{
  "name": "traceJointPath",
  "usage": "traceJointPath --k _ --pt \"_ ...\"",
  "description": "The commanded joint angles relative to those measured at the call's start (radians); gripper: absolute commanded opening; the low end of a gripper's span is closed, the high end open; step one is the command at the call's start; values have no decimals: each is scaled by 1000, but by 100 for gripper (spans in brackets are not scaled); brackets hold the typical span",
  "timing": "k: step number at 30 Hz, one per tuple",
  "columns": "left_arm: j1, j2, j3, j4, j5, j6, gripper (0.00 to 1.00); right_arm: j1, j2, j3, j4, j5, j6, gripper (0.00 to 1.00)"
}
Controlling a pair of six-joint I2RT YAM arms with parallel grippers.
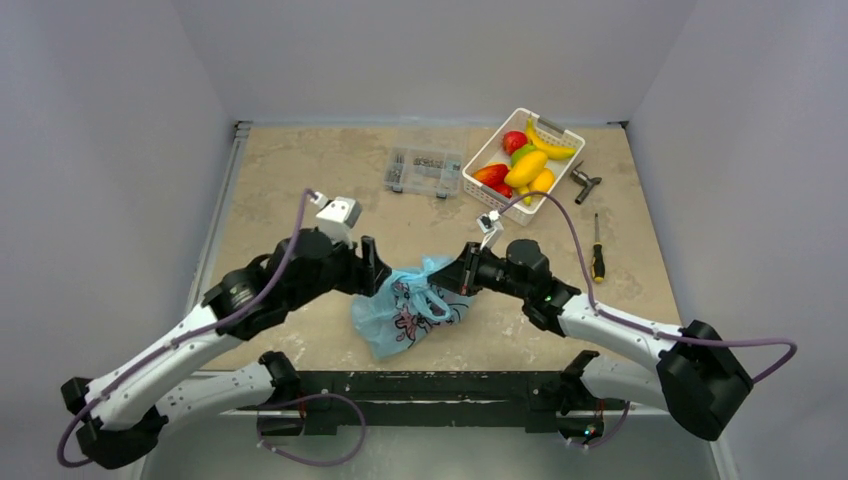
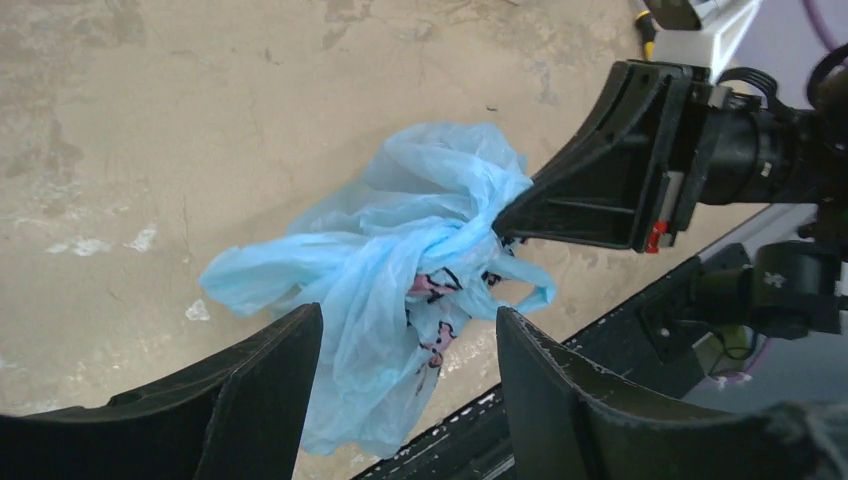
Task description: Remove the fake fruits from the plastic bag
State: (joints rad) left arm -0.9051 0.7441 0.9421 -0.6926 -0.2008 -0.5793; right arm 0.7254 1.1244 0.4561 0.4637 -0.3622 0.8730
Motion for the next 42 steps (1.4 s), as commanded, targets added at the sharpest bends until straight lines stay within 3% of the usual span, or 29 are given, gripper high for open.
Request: traceJointPath --k 1,4,10,18,20,21,22,27,29,32,34,36,38,42 --pt "3 215 127 -104 -67 55 63 -1 -23 50 -56 -35 -84 0" --pt "2 273 108 -18 -30 50 62 -2 -41 28 -42 -43 -76 0" --pt "1 303 45 54 41 8 42 -1 -60 6 -43 -51 -77 0" --pt "0 301 -60 108 79 -22 30 -1 -66 -13 -40 -66 -83 0" --pt "-1 291 -69 90 52 -16 16 -1 -77 -16 -40 -66 -77 0" --pt "0 278 -75 71 16 -21 1 -2 -85 -21 -38 -69 -74 0" --pt "-1 250 -86 52 -43 -39 0 -3 -96 -33 -29 -70 -53 0" --pt "0 -23 -253 93 -192 -120 0 -153 -152 -187 206 -135 228 0" --pt "1 -126 -326 141 -182 -132 0 -205 -138 -239 298 -180 342 0" --pt "1 -204 -402 207 -128 -154 0 -222 -76 -245 349 -216 350 0" --pt "2 -211 -418 227 -84 -176 0 -220 -45 -162 230 -226 201 0" --pt "2 -203 -419 243 -46 -196 0 -166 -67 -18 -159 -125 -9 1" --pt "2 -190 -415 250 -20 -206 0 -95 -117 98 -401 44 -169 7" --pt "2 -173 -406 258 -6 -195 0 -19 -165 230 -621 243 -318 26"
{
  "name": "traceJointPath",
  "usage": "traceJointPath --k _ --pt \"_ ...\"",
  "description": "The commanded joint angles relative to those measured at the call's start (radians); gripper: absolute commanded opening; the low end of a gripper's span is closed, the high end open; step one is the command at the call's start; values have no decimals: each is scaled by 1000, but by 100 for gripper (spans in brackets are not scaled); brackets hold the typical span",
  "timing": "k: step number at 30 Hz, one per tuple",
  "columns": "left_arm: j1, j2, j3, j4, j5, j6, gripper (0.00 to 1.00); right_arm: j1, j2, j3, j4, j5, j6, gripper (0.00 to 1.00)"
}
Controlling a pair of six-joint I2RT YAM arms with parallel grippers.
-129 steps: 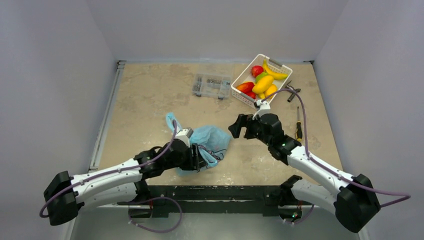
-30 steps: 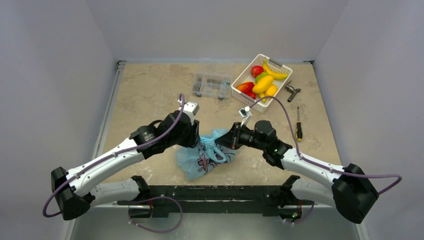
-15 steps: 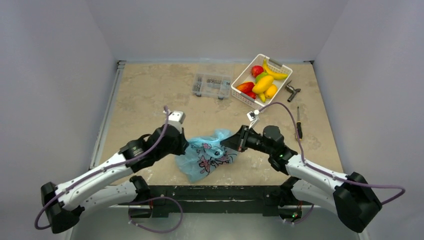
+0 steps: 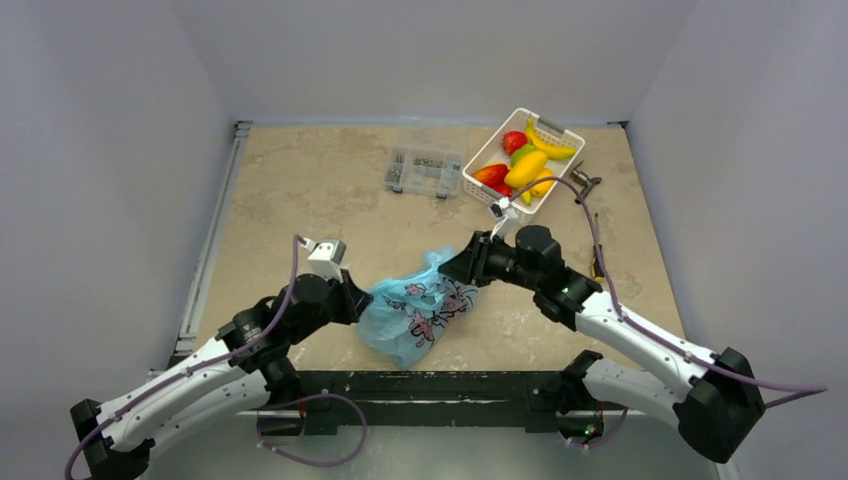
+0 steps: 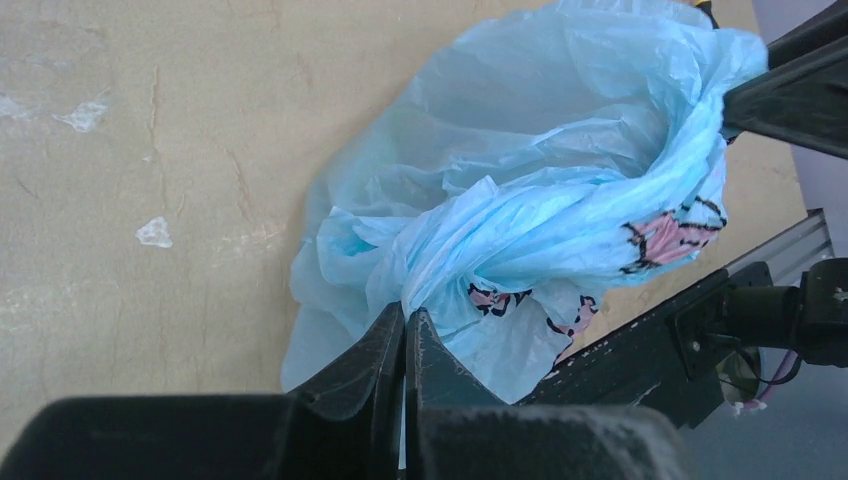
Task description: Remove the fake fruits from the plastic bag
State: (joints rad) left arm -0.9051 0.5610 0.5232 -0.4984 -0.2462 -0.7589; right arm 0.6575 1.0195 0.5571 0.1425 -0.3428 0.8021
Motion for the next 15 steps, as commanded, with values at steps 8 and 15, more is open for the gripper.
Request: traceJointPath --k 8,15 --pt "2 45 49 57 36 12 0 228 40 360 -541 541 -475 55" --pt "1 51 79 22 35 25 0 523 122 454 -481 671 -676 66"
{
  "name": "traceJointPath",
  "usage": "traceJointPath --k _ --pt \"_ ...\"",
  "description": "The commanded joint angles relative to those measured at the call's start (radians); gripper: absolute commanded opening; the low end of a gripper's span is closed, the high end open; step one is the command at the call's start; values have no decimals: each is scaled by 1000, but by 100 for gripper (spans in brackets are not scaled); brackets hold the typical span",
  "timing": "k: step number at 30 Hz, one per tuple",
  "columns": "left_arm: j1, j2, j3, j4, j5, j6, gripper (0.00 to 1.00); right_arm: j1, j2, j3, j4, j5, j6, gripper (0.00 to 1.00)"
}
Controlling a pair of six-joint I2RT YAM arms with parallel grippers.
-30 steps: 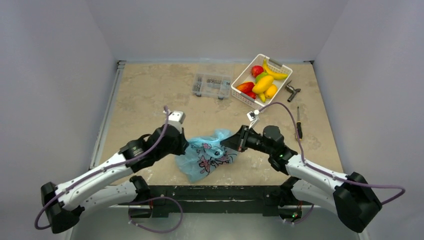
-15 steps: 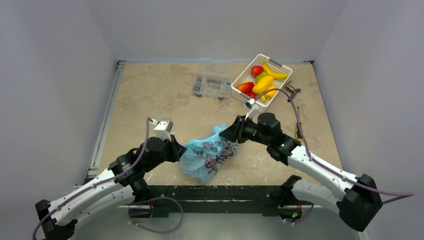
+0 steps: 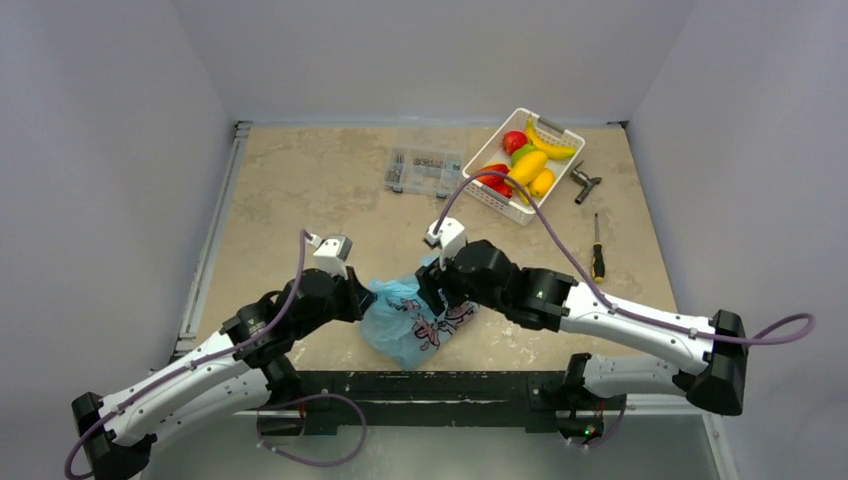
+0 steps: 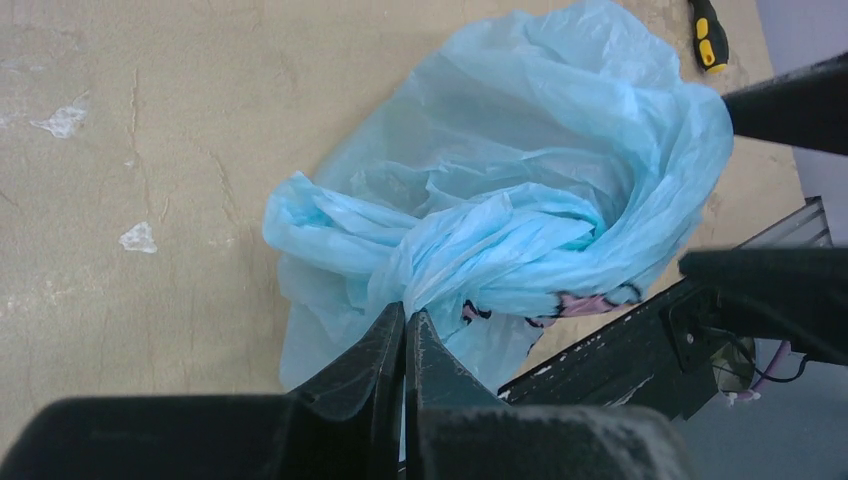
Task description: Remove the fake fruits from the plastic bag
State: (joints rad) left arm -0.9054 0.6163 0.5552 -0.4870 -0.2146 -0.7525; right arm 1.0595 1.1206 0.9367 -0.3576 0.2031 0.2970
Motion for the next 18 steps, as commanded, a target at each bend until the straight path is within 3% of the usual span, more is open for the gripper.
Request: traceJointPath --k 1,4,9,18 --pt "1 -7 44 9 7 17 0 163 42 90 20 148 -198 67" --pt "2 -14 42 5 16 11 0 257 143 161 -20 253 -257 72" --pt "2 -15 52 -6 21 17 0 302 288 234 -98 400 -263 74" --pt "2 -20 72 -33 18 27 0 362 306 194 -71 285 -333 82"
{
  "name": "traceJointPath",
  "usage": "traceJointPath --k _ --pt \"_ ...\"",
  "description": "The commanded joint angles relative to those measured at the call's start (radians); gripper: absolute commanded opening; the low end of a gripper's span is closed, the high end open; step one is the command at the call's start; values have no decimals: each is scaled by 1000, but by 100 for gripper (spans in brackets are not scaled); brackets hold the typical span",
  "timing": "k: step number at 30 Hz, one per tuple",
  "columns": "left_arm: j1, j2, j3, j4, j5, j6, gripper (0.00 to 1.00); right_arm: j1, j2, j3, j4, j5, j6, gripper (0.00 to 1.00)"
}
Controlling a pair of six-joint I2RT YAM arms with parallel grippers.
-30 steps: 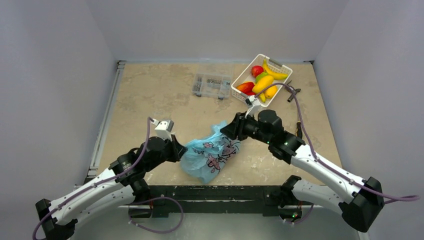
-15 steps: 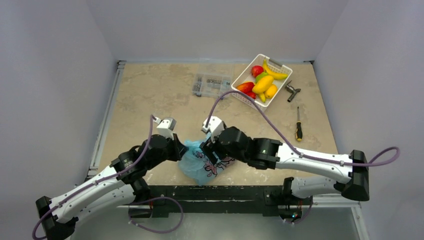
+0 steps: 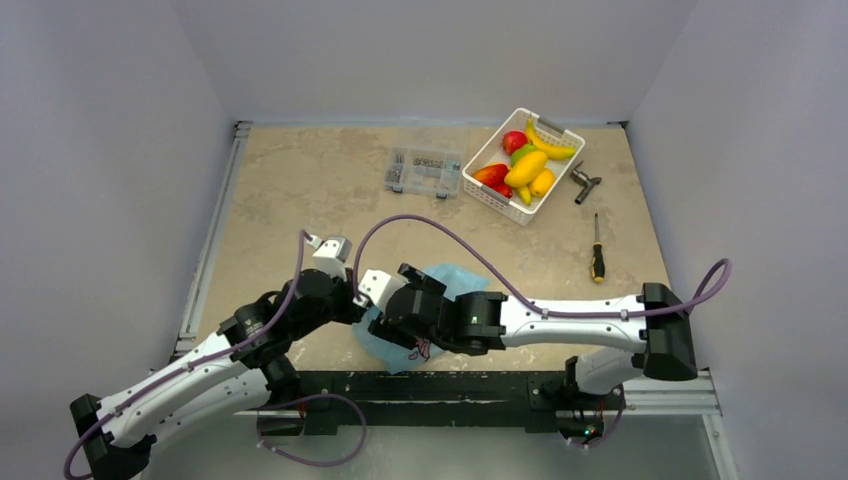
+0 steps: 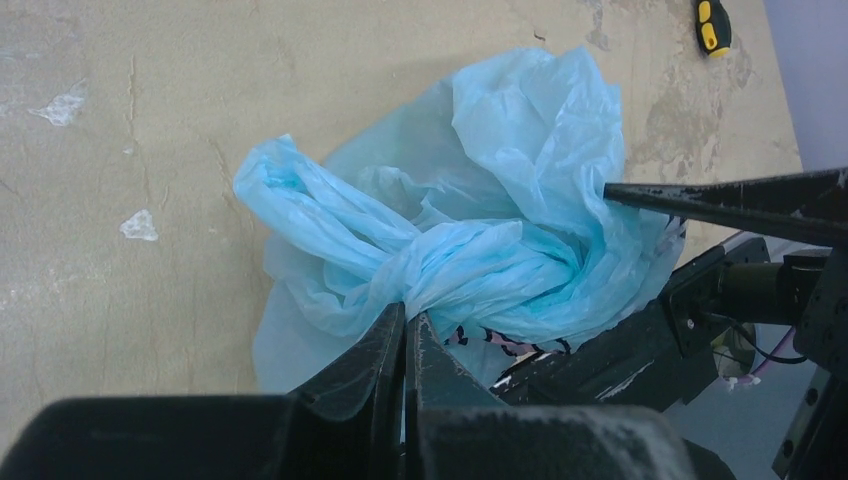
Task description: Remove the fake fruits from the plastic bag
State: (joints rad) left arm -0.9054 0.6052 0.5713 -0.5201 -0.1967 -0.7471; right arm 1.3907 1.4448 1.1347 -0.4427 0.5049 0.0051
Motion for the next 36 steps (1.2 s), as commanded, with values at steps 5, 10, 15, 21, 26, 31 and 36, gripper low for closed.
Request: traceJointPath --k 5,10,15,21,26,31,36 --pt "2 -5 82 -27 -11 36 0 32 -27 -39 28 111 72 78" --pt "2 -21 84 -41 -38 40 0 11 -118 -152 212 224 209 43" --pt "2 -86 40 -73 -93 -6 0 -192 -300 -317 377 12 537 0" --pt "2 -203 -13 -104 -157 -38 0 -441 -652 -727 924 -412 888 0" --pt "2 -216 -16 -95 -138 -58 0 -464 -670 -855 1069 -436 1031 0" --pt "2 -202 0 -69 -89 -24 0 -467 -658 -768 852 -396 876 18" --pt "2 -153 29 -78 -19 1 0 -467 -606 -516 438 -331 522 50"
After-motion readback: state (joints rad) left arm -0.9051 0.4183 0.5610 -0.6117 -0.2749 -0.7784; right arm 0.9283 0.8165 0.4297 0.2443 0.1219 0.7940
